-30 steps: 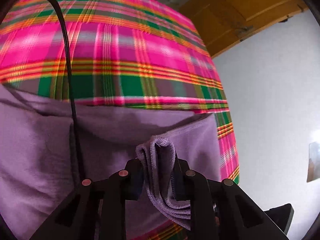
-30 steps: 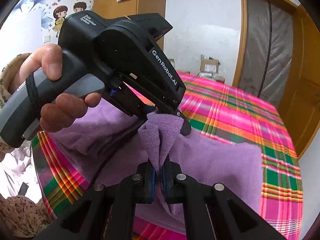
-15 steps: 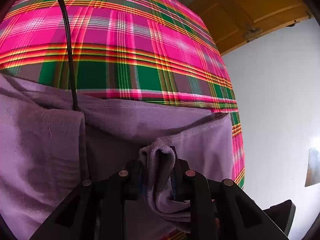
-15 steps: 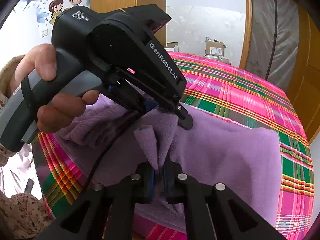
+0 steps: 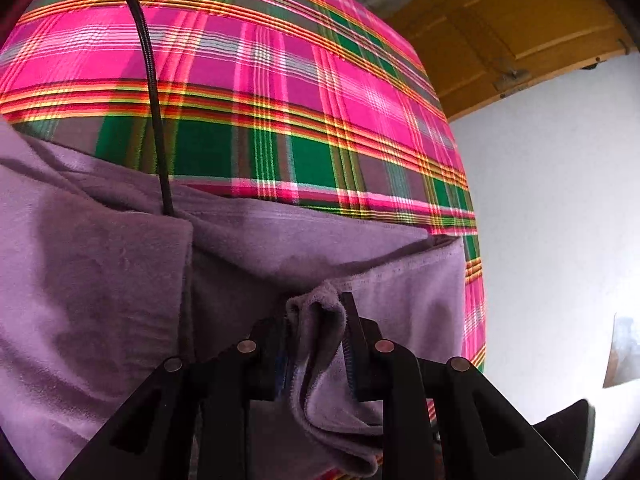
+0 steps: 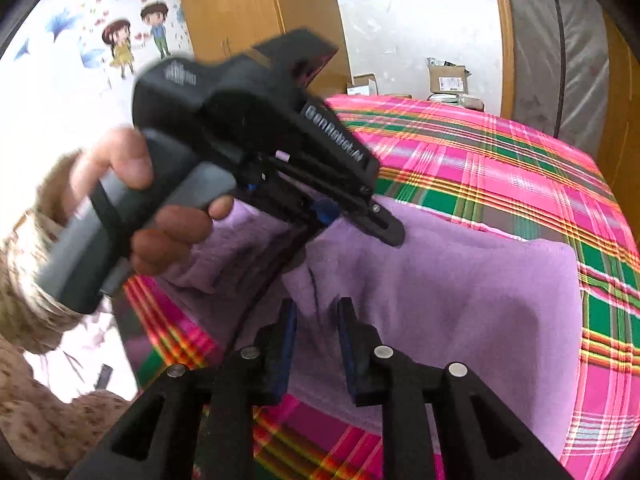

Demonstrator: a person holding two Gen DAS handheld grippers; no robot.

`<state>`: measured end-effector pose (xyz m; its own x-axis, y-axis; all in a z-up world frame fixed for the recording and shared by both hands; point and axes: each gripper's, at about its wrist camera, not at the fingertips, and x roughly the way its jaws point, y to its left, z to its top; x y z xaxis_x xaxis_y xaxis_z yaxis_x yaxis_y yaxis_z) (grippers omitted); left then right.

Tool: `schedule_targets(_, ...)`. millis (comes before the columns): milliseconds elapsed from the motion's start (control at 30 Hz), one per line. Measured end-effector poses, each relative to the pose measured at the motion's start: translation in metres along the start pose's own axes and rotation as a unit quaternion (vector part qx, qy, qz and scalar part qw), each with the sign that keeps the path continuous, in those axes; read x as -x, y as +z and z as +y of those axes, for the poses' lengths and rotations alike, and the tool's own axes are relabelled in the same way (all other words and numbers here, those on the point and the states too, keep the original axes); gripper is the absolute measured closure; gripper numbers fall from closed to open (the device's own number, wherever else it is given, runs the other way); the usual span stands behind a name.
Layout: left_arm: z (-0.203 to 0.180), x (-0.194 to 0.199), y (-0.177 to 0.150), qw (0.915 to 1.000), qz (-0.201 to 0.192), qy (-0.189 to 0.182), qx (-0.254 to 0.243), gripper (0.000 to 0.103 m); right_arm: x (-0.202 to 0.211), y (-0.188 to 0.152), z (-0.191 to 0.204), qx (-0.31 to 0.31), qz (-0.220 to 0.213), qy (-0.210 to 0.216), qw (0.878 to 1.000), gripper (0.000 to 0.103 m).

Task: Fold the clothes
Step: 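Lay the sleeve onto the garment and open both tools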

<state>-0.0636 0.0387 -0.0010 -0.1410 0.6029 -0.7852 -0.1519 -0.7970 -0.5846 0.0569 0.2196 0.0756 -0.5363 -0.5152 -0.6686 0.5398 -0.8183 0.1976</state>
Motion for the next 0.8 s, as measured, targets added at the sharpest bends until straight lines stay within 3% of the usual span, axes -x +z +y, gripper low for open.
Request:
schedule_targets(133, 0.001, 0.002, -0.001, 1.0000, -0.004, 0.001, 0.006, 0.080, 0.009, 0.003, -0.013, -0.035, -0.020, 0.009, 0.999, 0.082)
schedule_targets(400, -0.003, 0.002, -0.003, 1.0000, -0.007, 0.007, 0.000, 0.080, -0.025, 0.002, -0.012, -0.017, 0.039, -0.032, 0.999, 0.082)
schedule_targets(467, -0.008, 0.003, -0.005, 0.9999, -0.009, 0.012, -0.009, 0.080, -0.025, 0.003, -0.015, -0.022, 0.036, -0.030, 0.999, 0.082)
schedule_targets(600, -0.014, 0.014, -0.011, 0.9997, -0.019, 0.008, -0.015, 0.068, -0.018, 0.002, -0.017, -0.038, 0.026, -0.029, 0.999, 0.082)
schedule_targets(800, -0.025, 0.034, -0.027, 0.9986, -0.042, 0.010, -0.031, 0.068, -0.005, 0.002, -0.019, -0.047, 0.002, -0.035, 0.998, 0.082)
